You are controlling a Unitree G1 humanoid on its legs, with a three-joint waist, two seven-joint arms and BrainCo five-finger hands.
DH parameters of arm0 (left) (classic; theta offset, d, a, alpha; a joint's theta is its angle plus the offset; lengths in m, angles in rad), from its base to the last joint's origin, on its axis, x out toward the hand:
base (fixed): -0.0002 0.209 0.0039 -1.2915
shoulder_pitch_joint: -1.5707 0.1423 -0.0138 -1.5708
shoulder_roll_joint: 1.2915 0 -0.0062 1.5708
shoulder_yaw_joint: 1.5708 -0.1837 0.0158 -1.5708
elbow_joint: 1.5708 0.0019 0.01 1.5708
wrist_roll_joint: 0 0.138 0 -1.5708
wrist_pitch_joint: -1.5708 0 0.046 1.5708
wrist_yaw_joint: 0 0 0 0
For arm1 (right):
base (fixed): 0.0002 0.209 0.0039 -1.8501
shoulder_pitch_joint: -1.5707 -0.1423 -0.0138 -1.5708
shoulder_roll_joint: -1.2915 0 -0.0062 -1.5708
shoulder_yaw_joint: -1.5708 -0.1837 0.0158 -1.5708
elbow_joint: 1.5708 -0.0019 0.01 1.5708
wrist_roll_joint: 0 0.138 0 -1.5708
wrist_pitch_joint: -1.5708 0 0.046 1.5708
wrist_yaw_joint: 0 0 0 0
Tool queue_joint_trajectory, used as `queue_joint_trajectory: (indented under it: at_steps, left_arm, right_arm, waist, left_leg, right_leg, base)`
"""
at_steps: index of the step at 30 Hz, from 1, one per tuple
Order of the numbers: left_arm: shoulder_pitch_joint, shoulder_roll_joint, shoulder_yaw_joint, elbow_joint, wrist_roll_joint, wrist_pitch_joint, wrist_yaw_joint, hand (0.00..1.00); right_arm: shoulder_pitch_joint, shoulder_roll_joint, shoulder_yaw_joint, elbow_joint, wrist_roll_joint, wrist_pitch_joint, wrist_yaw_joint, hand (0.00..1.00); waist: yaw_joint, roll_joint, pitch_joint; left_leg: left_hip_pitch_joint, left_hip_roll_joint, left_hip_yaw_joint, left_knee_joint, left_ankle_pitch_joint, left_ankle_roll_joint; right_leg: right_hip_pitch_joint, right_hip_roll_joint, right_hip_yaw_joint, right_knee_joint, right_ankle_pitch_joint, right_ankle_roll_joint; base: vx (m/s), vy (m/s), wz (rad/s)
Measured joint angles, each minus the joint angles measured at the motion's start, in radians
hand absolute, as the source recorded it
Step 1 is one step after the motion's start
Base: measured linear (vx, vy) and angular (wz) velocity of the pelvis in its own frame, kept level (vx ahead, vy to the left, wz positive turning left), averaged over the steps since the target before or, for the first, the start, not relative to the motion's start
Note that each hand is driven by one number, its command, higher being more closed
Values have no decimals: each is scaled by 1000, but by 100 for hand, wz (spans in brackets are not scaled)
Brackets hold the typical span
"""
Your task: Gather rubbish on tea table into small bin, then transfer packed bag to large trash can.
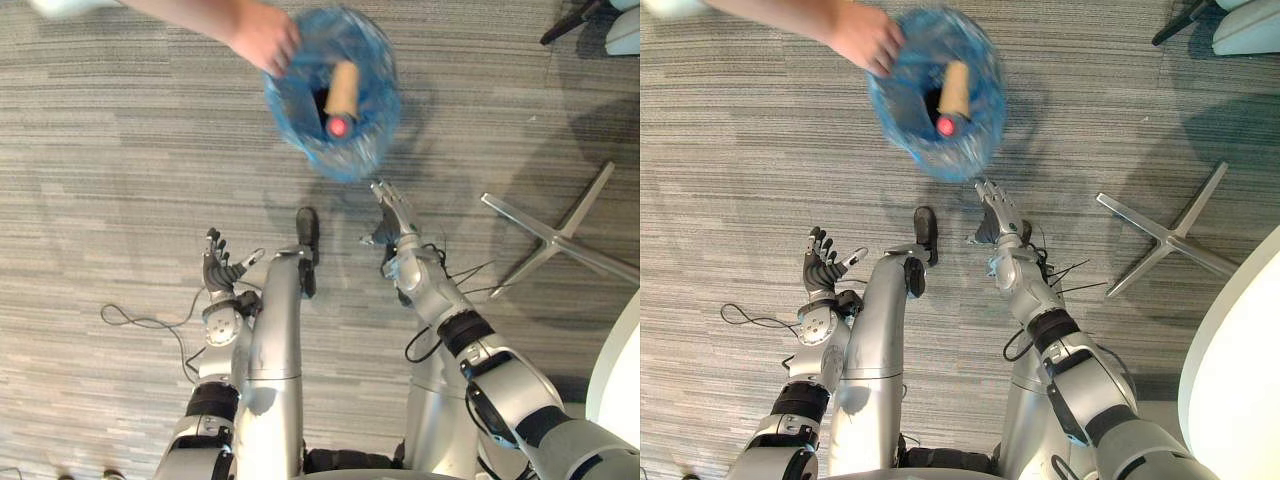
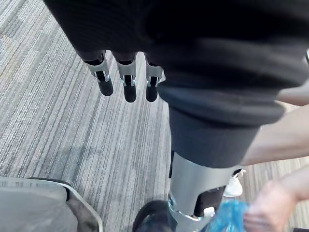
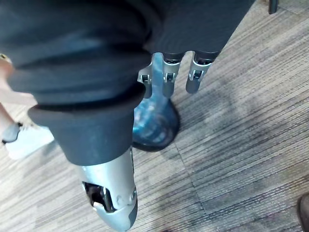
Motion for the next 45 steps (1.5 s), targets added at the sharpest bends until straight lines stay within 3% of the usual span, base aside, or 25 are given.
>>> queue_joint_trajectory:
  at_steps: [8, 13, 17, 22, 25, 29, 34, 39, 45]
  left_arm:
    - [-1, -10, -12, 21, 8, 1, 0, 0]
    - [36, -50, -62, 34, 16, 23, -3, 0]
    - [132, -64, -96, 39, 52, 36, -21, 0]
    - [219, -54, -128, 94, 58, 44, -44, 0]
    - [263, -42, -141, 171, 75, 58, -66, 0]
    - [324, -21, -138, 274, 89, 80, -102, 0]
    - [355, -3, -128, 343, 127, 104, -148, 0]
    - [386, 1, -118, 371, 168, 109, -173, 0]
    - [398, 0, -117, 381, 176, 118, -173, 0]
  right_arm:
    - [44, -2, -5, -147, 8, -1, -17, 0]
    - [216, 35, -46, -240, 44, -14, -16, 0]
    - [382, 107, -54, -262, 87, -23, -8, 0]
    - [582, 162, -119, -246, 169, -44, 33, 0]
    - [642, 171, -193, -124, 243, -61, 62, 0]
    - [688, 156, -344, 84, 364, -60, 110, 0]
    - [774, 135, -437, 168, 453, -55, 150, 0]
    - [789, 140, -475, 199, 487, -61, 183, 0]
    - [791, 140, -484, 207, 519, -61, 185, 0]
  waist:
    - [0, 0, 0]
    - [0, -5, -4]
    - [-25, -40, -30]
    - [-23, -81, -100]
    - [-30, -72, -180]
    - [-61, -59, -273]
    - [-85, -43, -344]
    - [-105, -32, -384]
    - [-110, -32, -385]
  left_leg:
    - [43, -1, -1, -13, 4, 3]
    - [249, -6, -7, -133, 18, -6]
    - [450, -5, 15, -257, 36, -14]
    - [682, -5, 27, -401, 60, -18]
    - [782, -10, 26, -486, 78, -23]
    - [911, -18, 26, -604, 105, -24]
    - [1057, -41, 27, -768, 162, -21]
    - [1173, -60, 12, -902, 213, -22]
    - [1163, -72, -36, -888, 202, -24]
  right_leg:
    - [46, -1, -5, -14, 1, -1]
    - [264, -4, -39, -133, 18, -14]
    - [462, 1, -50, -255, 36, -10]
    - [693, 20, -59, -408, 55, -3]
    - [800, 33, -65, -513, 81, 5]
    - [943, 52, -69, -673, 129, 19]
    - [1072, 51, -73, -798, 166, 30]
    - [1148, 49, -91, -840, 166, 34]
    - [1166, 44, -134, -835, 132, 38]
  base:
    - [-6, 2, 1]
    - [6, -32, 9]
    - [72, -45, 1]
    - [138, -40, -2]
    - [150, -10, 0]
    - [154, 9, -1]
    - [91, 18, 2]
    - [49, -2, 11]
    - [16, -8, 25]
